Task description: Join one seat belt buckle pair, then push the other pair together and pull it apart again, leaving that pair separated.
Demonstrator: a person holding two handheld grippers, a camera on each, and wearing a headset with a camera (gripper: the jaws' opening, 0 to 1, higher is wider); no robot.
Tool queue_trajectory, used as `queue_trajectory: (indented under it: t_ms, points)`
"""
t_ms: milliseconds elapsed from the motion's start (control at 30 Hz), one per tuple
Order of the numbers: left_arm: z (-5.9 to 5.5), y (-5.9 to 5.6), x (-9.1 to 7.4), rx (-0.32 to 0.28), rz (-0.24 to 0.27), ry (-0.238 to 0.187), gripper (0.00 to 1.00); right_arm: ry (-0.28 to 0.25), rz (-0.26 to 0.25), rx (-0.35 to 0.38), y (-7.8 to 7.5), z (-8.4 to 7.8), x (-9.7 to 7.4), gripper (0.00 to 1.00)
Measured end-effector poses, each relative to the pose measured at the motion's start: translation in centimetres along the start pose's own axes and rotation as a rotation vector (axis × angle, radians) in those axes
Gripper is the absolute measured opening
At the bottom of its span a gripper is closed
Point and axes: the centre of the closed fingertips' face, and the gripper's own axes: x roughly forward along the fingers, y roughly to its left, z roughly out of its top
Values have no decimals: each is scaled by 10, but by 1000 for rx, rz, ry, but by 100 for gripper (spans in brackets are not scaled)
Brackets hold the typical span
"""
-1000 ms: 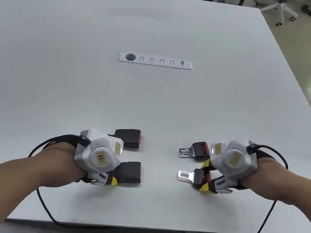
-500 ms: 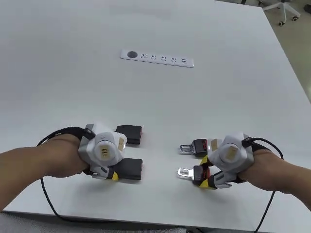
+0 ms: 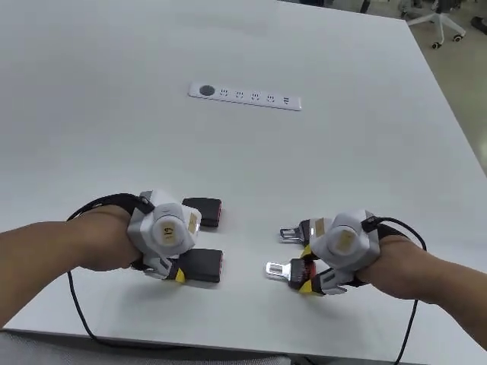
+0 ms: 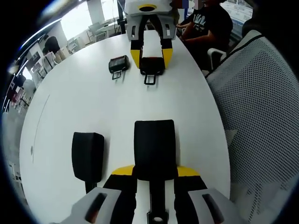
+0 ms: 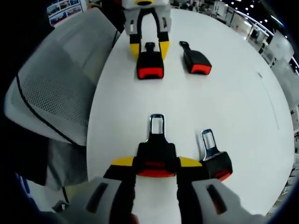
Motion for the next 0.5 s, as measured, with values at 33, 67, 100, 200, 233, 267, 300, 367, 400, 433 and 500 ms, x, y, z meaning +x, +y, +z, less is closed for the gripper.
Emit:
queue_trajectory:
  t_ms: [33,67,100,200,233,267,300,367,400,433,500]
  points:
    - [0,0,0,2,-1,1,31,-3,-2,1,0,3,1,33]
    - [0,0,0,5,-1,4,31,-10,-9,0,-1,7,3,33]
    - [0,-1,0,6,-1,6,31,-14,-9,2,0,10,4,33]
    - [1,-1,1,18,-5,12,31,-39,-11,10,1,24,9,33]
    - [1,-1,1,18,-7,13,31,-46,-9,10,2,28,10,33]
    - [1,-1,1,18,-11,15,31,-51,-7,8,3,32,12,33]
    - [1,-2,1,21,-14,17,31,-58,-7,-3,5,39,14,33]
    - [1,-2,1,21,-17,19,31,-66,0,-8,8,47,18,33]
    - [1,-2,1,23,-16,22,31,-70,1,-6,9,50,19,33]
    - [1,-2,1,23,-15,24,31,-78,2,-4,9,54,21,33]
    - [1,-2,1,23,-13,26,31,-90,13,12,10,59,23,33]
